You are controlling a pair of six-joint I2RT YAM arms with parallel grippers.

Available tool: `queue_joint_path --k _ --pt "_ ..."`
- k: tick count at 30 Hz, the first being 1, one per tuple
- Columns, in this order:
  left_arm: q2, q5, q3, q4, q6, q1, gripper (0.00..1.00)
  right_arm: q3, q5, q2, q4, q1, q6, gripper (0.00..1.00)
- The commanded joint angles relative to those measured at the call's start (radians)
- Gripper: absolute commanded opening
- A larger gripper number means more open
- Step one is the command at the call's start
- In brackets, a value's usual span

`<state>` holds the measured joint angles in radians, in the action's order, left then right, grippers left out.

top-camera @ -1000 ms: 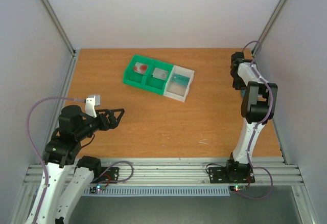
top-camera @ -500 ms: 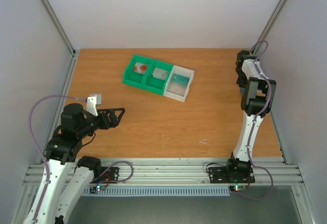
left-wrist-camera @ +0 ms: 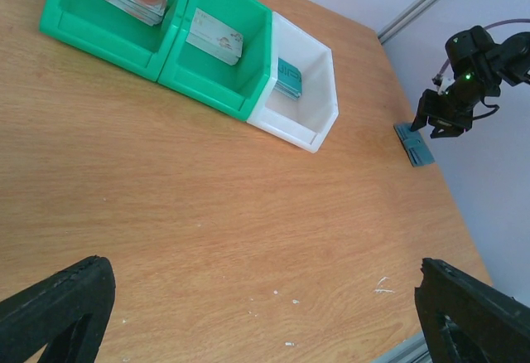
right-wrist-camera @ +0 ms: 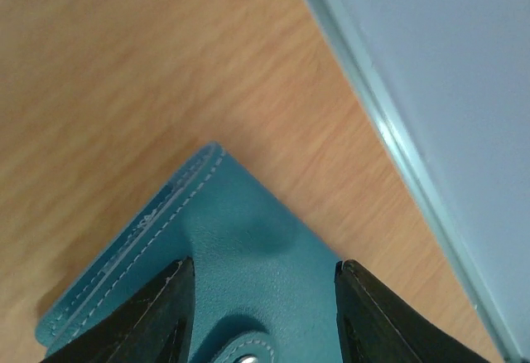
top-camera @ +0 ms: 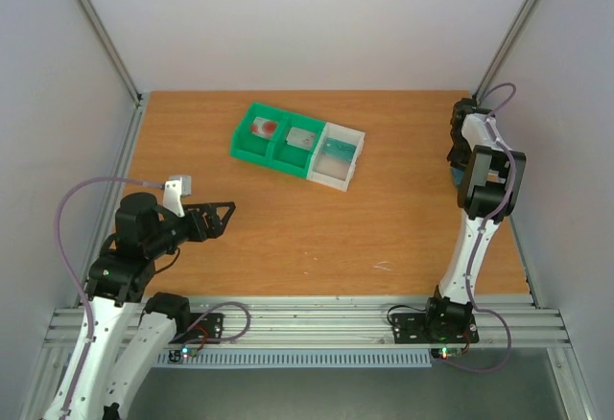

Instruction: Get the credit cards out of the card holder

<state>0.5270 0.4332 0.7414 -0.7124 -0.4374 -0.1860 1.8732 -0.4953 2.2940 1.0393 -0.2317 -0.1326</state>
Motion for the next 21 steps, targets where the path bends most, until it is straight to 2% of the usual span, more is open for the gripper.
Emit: queue_joint_path --k 1,12,17,21 --pt "-0.006 0.005 -0.009 0.056 0.003 -0.004 0.99 -0.105 0.141 -0.083 0.048 0.036 0.048 0.49" --pt "-0.030 0.012 -0.012 0.059 0.005 -0.004 0.99 -0.381 0.338 -0.379 -0.042 0.061 0.054 0.49" --pt "-0.029 0.015 -0.013 0.060 0.006 -0.004 0.99 -0.402 0.302 -0.455 -0.065 0.059 0.038 0.52" --pt "-0.028 0.022 -0.014 0.061 0.003 -0.004 0.99 -0.346 0.304 -0.421 -0.071 0.024 0.053 0.56"
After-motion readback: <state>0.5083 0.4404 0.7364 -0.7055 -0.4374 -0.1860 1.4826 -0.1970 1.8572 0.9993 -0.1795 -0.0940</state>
